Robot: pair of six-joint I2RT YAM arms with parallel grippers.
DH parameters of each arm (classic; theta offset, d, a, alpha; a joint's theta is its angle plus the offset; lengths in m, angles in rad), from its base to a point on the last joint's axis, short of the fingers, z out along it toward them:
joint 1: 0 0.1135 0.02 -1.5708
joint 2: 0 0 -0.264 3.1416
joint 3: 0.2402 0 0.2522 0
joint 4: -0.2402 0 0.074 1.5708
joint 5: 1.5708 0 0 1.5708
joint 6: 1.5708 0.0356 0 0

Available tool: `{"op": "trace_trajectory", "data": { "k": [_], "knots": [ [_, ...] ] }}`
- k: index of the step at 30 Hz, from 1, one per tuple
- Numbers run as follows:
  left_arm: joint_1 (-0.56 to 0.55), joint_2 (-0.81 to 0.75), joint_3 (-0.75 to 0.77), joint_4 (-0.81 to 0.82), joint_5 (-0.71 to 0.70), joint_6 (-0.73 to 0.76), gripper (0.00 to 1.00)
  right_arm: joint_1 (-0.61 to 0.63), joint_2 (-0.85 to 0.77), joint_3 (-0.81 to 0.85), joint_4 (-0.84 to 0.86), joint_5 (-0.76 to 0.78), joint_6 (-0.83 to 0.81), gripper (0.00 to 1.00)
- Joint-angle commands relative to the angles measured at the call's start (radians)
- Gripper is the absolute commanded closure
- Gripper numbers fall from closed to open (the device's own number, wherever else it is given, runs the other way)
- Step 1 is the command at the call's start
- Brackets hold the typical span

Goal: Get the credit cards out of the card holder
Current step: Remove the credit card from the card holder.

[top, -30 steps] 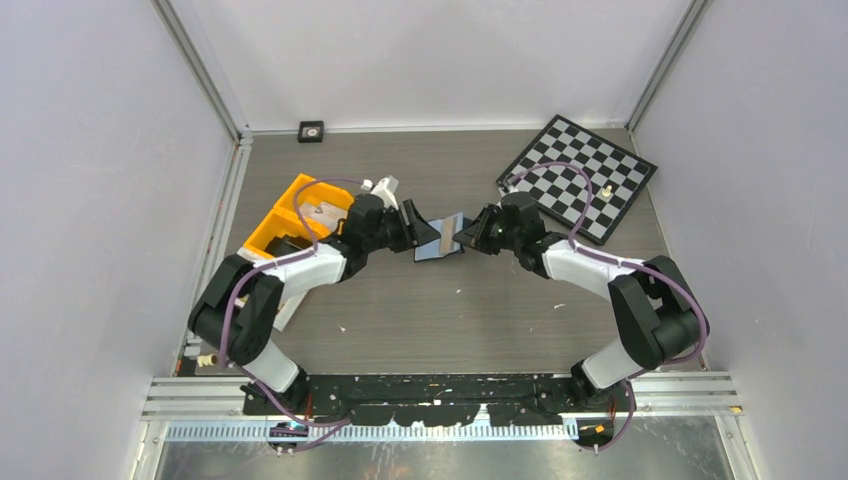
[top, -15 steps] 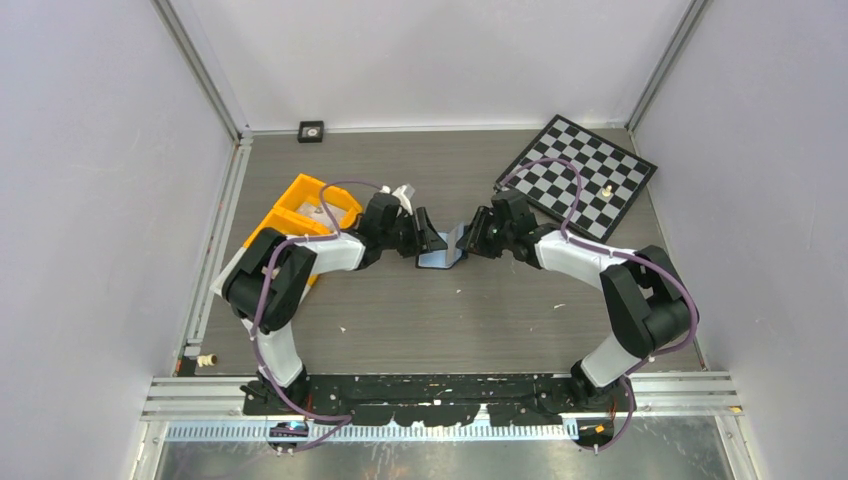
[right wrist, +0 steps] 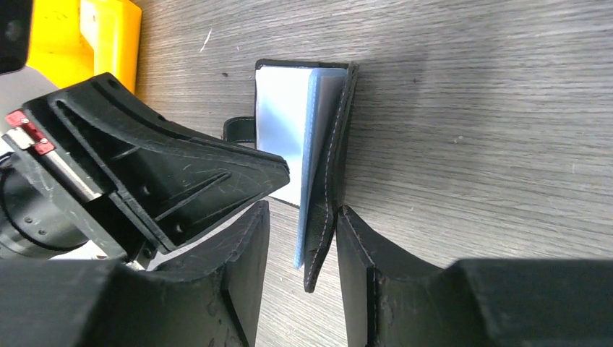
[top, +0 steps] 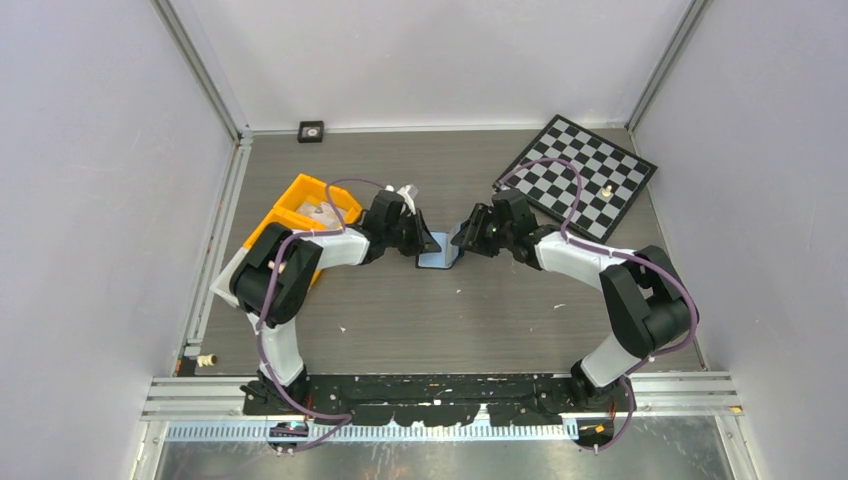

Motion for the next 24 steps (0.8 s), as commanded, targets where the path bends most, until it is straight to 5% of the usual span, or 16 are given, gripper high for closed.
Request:
{"op": "trace_trajectory", "data": {
  "k": [1,8,14,19,24],
  "knots": [
    [0.002,0.004,0.017,0.003,0.005,0.006,0.97,0.007,-0.041,-0.016,0.079,-0.028,0.015,0.58],
    [0.003,0.020,0.019,0.028,0.033,-0.011,0.96,0.007,-0.022,-0.017,0.099,-0.049,0.023,0.78],
    [0.002,0.026,0.022,0.030,0.044,-0.017,0.95,0.007,-0.016,-0.026,0.143,-0.082,0.035,0.73],
    [0.002,0.030,0.021,0.030,0.047,-0.018,0.94,0.007,0.001,-0.017,0.141,-0.098,0.035,0.88],
    [0.002,0.019,0.021,0.026,0.047,-0.015,0.94,0.007,0.006,0.004,0.086,-0.065,0.011,0.89]
  ]
}}
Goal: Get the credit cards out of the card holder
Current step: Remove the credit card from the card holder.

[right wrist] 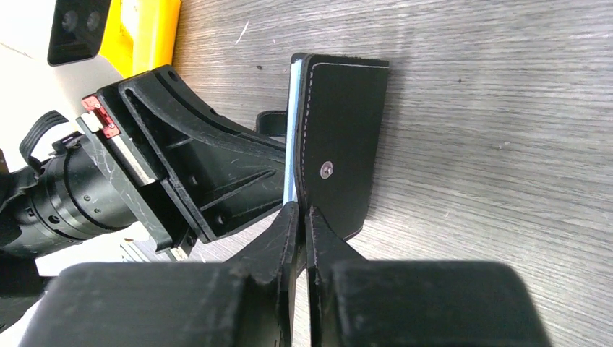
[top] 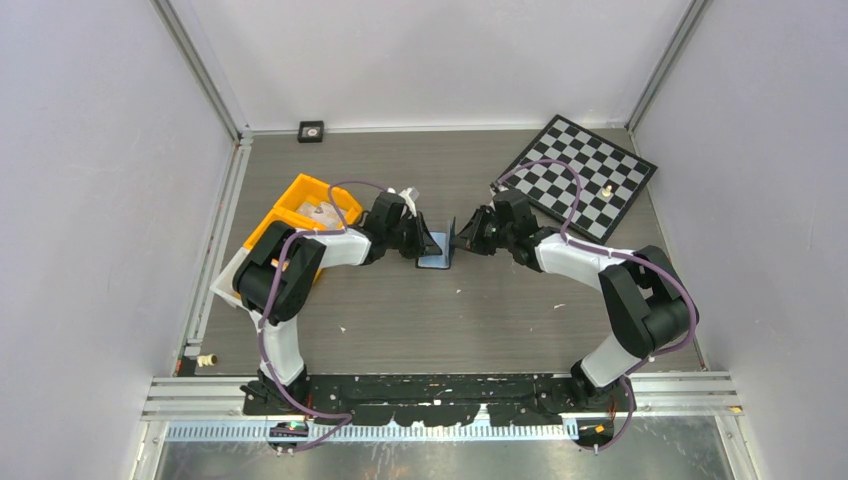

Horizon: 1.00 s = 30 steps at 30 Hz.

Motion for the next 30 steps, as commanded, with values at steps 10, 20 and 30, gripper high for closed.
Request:
{"op": "trace_trajectory", "data": {
  "k": [10,20,30],
  "knots": [
    [0.002,-0.023,0.019,0.016,0.022,0.001,0.93,0.007,0.010,0.021,0.009,0.006,-0.021,0.50],
    [0.002,-0.024,0.022,0.010,0.024,0.000,0.92,0.007,0.025,0.031,-0.004,0.006,-0.020,0.77],
    [0.002,-0.011,0.028,0.010,0.036,-0.002,0.92,0.006,0.030,0.015,0.061,-0.042,0.003,0.65]
  ]
}}
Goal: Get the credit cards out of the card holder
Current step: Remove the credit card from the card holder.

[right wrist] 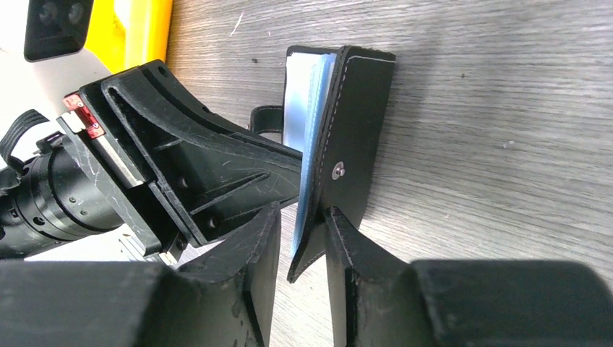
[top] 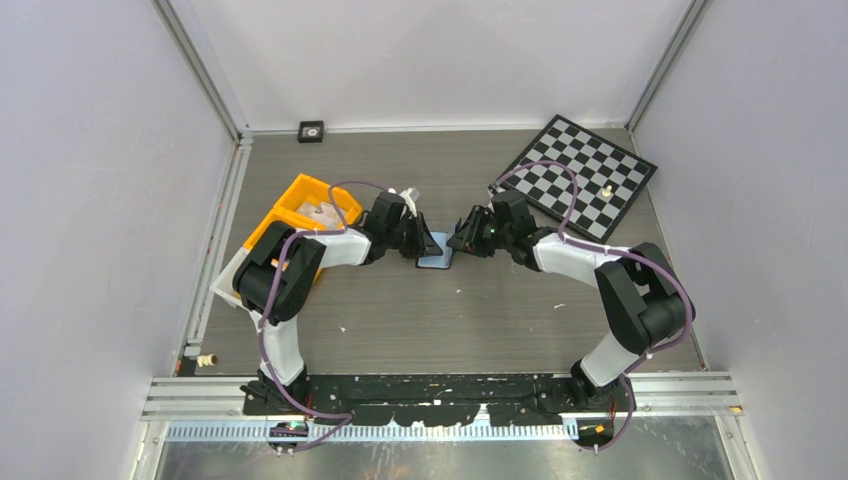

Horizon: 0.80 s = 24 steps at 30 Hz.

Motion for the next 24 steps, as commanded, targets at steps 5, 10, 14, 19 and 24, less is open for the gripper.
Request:
{"op": "trace_trajectory", "data": {
  "k": [5,10,14,19,24],
  "knots": [
    [0.002,-0.014,0.027,0.009,0.023,0.000,0.92,0.007,0.011,0.018,0.052,-0.021,0.011,0.79],
    [0.002,-0.009,0.031,0.009,0.030,-0.003,0.92,0.007,0.013,0.011,0.079,-0.040,0.014,0.86],
    [0.002,-0.012,0.028,0.018,0.043,-0.013,0.92,0.007,0.024,0.013,0.089,-0.048,0.014,0.96],
    [0.003,-0.051,0.012,0.027,0.039,-0.026,0.84,0.007,0.038,0.025,0.074,-0.046,0.007,0.99],
    [0.008,-0.158,-0.055,0.042,-0.066,-0.002,0.69,0.007,0.038,0.033,0.053,-0.026,-0.012,0.99]
  ]
}}
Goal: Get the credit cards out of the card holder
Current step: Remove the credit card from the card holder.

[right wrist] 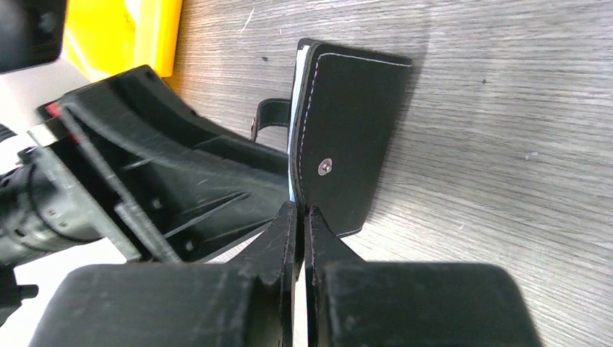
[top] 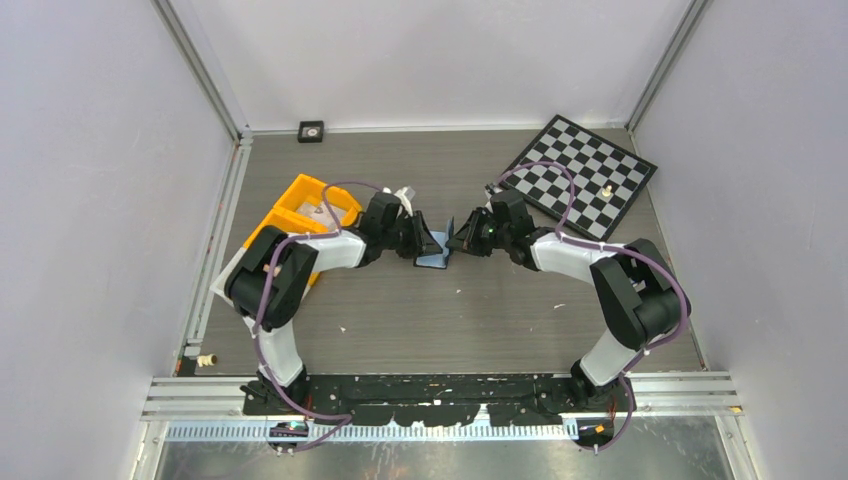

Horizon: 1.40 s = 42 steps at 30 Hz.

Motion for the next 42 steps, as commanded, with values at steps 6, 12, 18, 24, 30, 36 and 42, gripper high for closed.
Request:
{"op": "trace_trajectory", "data": {
  "k": [6,12,18,24,30,36,42],
  "knots": [
    [0.003,-0.163,-0.085,0.107,-0.091,0.011,0.53,0.007,0.001,0.039,-0.017,0.026,-0.039,0.99],
    [0.003,-0.151,-0.096,0.167,-0.048,0.004,0.48,0.008,0.015,0.047,-0.012,0.006,-0.033,0.99],
    [0.003,-0.110,-0.046,0.089,-0.049,0.023,0.53,0.010,0.017,0.047,-0.009,0.001,-0.029,0.99],
    [0.016,-0.069,0.021,-0.042,-0.071,0.052,0.61,0.010,-0.007,0.044,-0.037,0.053,-0.037,1.00],
    [0.042,-0.054,-0.017,0.078,0.011,-0.004,0.82,0.007,-0.014,0.039,-0.064,0.110,-0.036,0.99],
    [0.045,-0.056,-0.017,0.068,0.004,0.008,0.97,-0.046,-0.137,-0.089,0.042,0.174,0.026,0.67],
    [0.045,-0.049,-0.011,0.076,0.020,0.006,0.98,-0.061,-0.142,-0.084,0.037,0.121,0.016,0.35]
  ]
}}
